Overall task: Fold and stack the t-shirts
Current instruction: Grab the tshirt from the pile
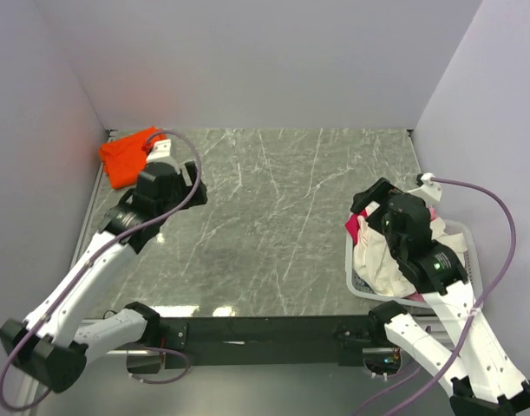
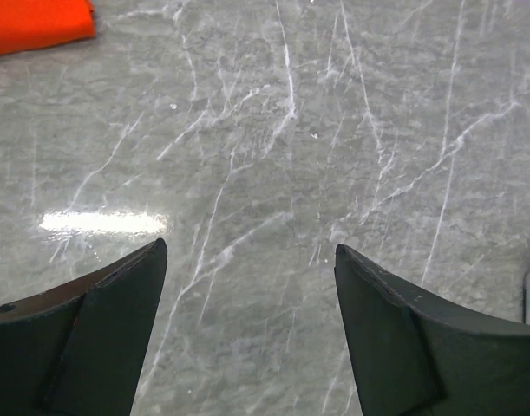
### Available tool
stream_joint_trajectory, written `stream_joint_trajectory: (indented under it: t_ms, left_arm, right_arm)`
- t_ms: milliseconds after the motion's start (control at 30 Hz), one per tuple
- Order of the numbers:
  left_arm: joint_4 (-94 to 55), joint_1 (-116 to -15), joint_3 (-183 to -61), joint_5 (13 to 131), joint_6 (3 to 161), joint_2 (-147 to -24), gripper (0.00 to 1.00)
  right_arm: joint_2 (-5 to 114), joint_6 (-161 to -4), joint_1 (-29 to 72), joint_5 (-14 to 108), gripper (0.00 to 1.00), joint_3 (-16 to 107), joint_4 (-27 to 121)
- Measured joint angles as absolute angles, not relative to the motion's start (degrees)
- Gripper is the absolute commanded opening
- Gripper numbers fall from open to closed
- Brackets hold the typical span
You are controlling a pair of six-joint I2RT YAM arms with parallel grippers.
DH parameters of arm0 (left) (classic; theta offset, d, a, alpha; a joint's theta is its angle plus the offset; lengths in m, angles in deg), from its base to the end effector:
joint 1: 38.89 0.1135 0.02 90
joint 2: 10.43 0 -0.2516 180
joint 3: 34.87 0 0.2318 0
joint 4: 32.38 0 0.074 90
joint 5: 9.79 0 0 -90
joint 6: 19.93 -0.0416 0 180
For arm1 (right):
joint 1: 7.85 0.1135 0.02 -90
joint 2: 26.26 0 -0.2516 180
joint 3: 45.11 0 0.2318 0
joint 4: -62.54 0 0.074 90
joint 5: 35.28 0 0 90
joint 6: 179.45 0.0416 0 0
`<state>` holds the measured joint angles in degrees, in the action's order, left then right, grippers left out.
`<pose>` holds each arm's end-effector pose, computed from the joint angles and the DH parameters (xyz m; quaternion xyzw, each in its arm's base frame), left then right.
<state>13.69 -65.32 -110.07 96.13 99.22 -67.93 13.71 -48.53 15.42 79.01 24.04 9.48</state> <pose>0.1895 -0.0815 0.3420 -0.0911 0.8486 -0.1313 0.5043 0.1279 0.0364 0.3428 0.2391 0.7920 0.1340 0.5455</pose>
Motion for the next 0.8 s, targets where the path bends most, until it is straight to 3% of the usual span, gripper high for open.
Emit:
stream_joint_trajectory:
  t_ms: [267,567,800]
  left_arm:
    - [11.7,-65.2,-112.5,90.9,99.5,-73.6,0.86]
    - [11.0,-65.2,-108.5,84.5,99.7,-68.9,0.89]
    - [12.1,-65.2,-105.8,83.3,99.2,-61.8,0.89]
  right_arm:
    - [22.6,-40.5,14.4,85.9,1.0,27.9,-6.4]
    - [20.2,-26.4,13.3,86.9,1.0,24.0,-22.9]
    - [18.9,-21.6,11.3,86.9,1.0,19.6,-25.2]
